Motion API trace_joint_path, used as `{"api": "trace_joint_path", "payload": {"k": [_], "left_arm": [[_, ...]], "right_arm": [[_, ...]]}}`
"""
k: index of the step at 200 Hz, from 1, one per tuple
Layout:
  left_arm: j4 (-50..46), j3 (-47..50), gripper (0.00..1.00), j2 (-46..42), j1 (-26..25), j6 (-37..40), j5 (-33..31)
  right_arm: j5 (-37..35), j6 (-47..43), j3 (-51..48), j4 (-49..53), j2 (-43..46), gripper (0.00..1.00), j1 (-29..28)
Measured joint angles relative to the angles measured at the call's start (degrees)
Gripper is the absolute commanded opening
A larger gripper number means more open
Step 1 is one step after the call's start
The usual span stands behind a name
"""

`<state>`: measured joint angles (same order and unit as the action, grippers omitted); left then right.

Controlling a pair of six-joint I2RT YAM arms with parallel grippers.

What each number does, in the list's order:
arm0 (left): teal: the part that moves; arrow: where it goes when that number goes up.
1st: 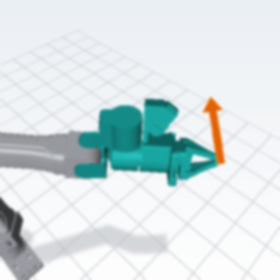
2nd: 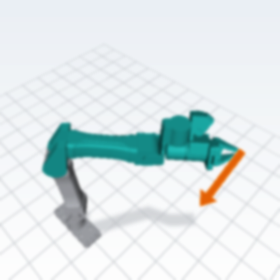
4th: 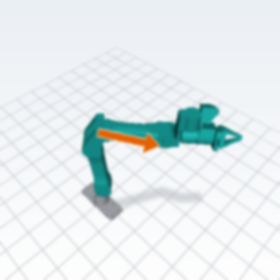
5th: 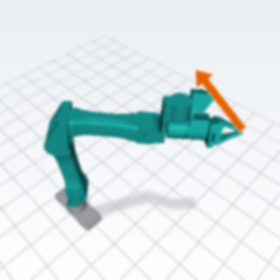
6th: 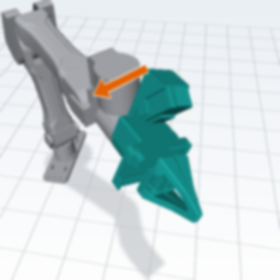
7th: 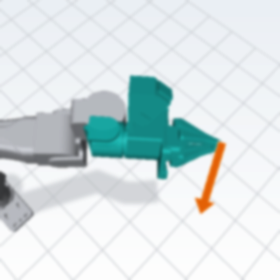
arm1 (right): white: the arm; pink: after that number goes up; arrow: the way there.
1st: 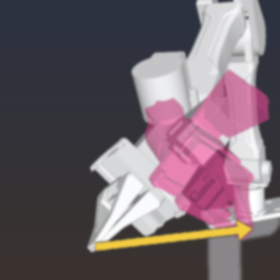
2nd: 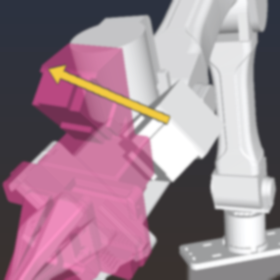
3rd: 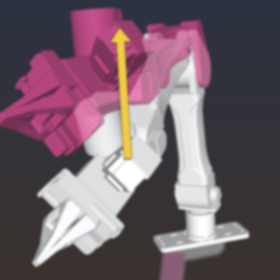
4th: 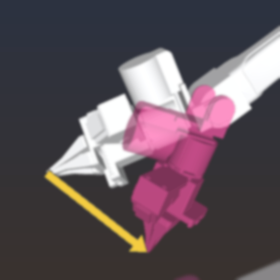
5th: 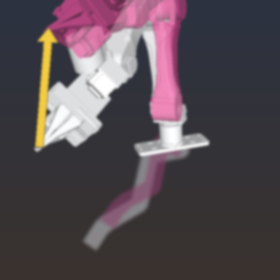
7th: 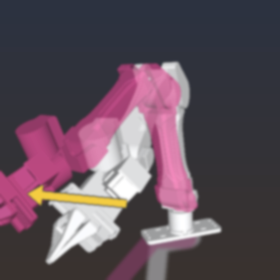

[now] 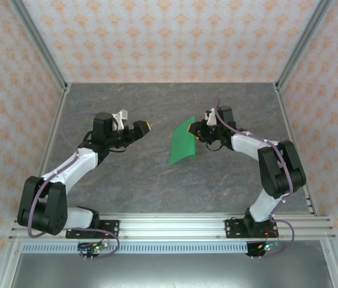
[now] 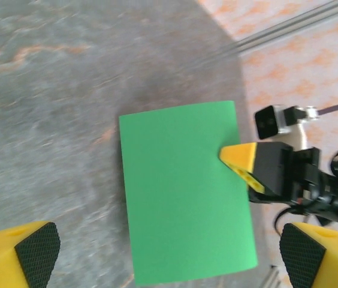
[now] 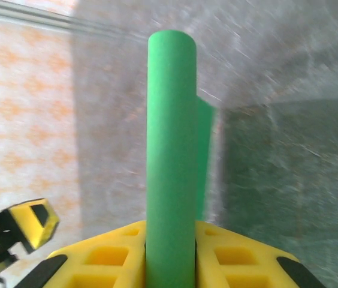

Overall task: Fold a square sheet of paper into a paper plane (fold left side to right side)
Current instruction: Pick up the square sheet of paper from the center of the table.

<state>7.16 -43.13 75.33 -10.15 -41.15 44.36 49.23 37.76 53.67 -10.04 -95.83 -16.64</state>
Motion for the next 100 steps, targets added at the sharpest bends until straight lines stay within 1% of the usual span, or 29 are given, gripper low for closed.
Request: {"api": "trace_joint_path", "payload": {"k": [33, 64, 100], "left_arm": [[3.4, -1.4, 1.00, -3.3, 0.0, -3.5, 3.5], [7.1, -5.2, 1.00, -4.0, 0.0, -6.6, 6.0], [13.1, -9.2, 1.00, -4.0, 0.0, -10.8, 9.2]], "right_arm": [[4.5, 5.9, 1.2, -8.2, 5.3, 0.24, 1.7], [7.8, 10.7, 6.4, -13.4, 8.9, 0.24, 1.7], [9.3, 16.4, 12.2, -18.4, 11.6, 0.24, 0.8]]}}
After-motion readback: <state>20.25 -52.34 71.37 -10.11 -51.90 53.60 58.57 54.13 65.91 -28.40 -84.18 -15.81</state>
